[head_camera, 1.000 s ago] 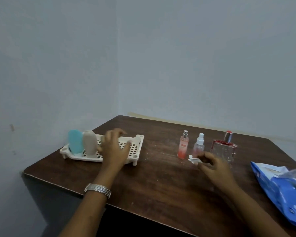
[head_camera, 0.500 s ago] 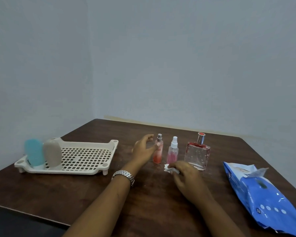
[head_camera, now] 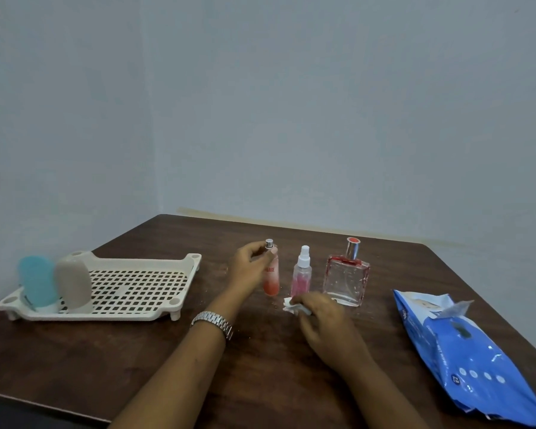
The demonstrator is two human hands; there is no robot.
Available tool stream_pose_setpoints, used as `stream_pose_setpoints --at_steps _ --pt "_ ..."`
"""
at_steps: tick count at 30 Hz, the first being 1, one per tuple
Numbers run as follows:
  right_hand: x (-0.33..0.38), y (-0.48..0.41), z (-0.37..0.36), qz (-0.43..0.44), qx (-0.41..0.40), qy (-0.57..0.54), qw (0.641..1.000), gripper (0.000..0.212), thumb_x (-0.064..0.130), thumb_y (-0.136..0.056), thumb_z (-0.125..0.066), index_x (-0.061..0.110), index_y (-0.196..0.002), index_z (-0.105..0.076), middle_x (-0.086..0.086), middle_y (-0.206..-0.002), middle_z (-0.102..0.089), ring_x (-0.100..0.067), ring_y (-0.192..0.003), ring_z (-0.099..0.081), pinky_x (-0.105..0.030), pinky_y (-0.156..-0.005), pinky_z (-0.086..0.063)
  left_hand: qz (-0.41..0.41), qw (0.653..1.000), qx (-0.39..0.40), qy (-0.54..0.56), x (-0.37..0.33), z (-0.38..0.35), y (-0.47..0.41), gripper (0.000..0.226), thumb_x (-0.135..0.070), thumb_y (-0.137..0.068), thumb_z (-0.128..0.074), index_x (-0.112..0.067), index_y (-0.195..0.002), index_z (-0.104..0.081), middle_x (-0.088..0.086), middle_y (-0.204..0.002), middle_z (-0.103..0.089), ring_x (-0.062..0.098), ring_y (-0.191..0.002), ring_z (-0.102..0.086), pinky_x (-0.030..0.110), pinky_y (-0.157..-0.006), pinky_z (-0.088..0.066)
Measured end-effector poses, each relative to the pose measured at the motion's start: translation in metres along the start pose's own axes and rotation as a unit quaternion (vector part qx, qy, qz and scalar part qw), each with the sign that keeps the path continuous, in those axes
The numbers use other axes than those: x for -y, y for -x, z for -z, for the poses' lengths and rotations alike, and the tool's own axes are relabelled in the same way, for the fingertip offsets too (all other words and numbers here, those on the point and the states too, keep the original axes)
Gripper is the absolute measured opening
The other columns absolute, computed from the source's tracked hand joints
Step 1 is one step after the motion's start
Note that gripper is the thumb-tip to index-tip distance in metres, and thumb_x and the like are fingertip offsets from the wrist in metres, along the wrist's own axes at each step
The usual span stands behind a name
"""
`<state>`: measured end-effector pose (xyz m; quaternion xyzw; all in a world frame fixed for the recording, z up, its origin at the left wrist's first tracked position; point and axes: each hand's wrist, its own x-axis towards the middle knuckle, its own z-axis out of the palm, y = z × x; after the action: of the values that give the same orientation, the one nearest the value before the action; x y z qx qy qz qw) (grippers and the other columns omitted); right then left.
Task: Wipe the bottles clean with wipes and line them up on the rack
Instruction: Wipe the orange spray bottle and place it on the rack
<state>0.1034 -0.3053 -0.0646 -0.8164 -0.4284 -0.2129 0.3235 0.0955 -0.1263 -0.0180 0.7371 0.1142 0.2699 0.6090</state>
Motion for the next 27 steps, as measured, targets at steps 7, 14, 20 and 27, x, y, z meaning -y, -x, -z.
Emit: stream_pose_setpoints --at_steps 7,14,20,27 --pt "0.01 0.001 0.005 -0.018 -0.057 -0.041 0.997 0.027 0.006 -0.086 -0.062 0.022 -0.107 -0.065 0.015 -0.098 -0.06 0.002 -0.089 -0.056 -0.006 -0.077 -0.042 0.002 0.995 0.092 0.043 -0.008 0.033 0.049 0.019 -0.018 -0.091 -0.061 -0.014 -0.106 -0.071 -0.002 -0.107 -0.071 0.007 -0.099 -0.064 0.01 -0.073 -0.048" --pt "0.024 0.002 0.007 -0.039 -0.177 -0.121 0.976 0.026 0.0 -0.084 -0.065 0.021 -0.099 -0.063 0.02 -0.089 -0.06 0.001 -0.088 -0.06 -0.019 -0.069 -0.053 -0.046 0.992 0.112 0.034 0.01 0.023 0.076 0.024 -0.029 -0.087 -0.068 -0.019 -0.108 -0.07 0.002 -0.114 -0.069 0.011 -0.109 -0.063 0.024 -0.09 -0.052" --pt "0.048 -0.004 0.007 -0.033 -0.209 -0.226 0.951 0.029 -0.009 -0.083 -0.062 0.019 -0.093 -0.064 0.01 -0.093 -0.066 0.004 -0.089 -0.063 -0.012 -0.072 -0.051 -0.147 0.981 0.026 -0.12 0.023 0.027 0.076 0.034 -0.07 -0.064 -0.065 -0.066 -0.097 -0.059 -0.014 -0.104 -0.058 0.014 -0.107 -0.054 0.041 -0.097 -0.045" --pt "0.052 -0.017 0.002 0.046 -0.146 -0.159 0.975 0.028 0.0 -0.079 -0.071 0.021 -0.098 -0.07 0.014 -0.101 -0.067 -0.003 -0.097 -0.063 -0.023 -0.082 -0.053 -0.176 0.977 -0.004 -0.123 0.026 0.026 0.078 0.037 -0.068 -0.07 -0.06 -0.046 -0.098 -0.068 -0.014 -0.101 -0.057 0.022 -0.103 -0.055 0.047 -0.087 -0.05"
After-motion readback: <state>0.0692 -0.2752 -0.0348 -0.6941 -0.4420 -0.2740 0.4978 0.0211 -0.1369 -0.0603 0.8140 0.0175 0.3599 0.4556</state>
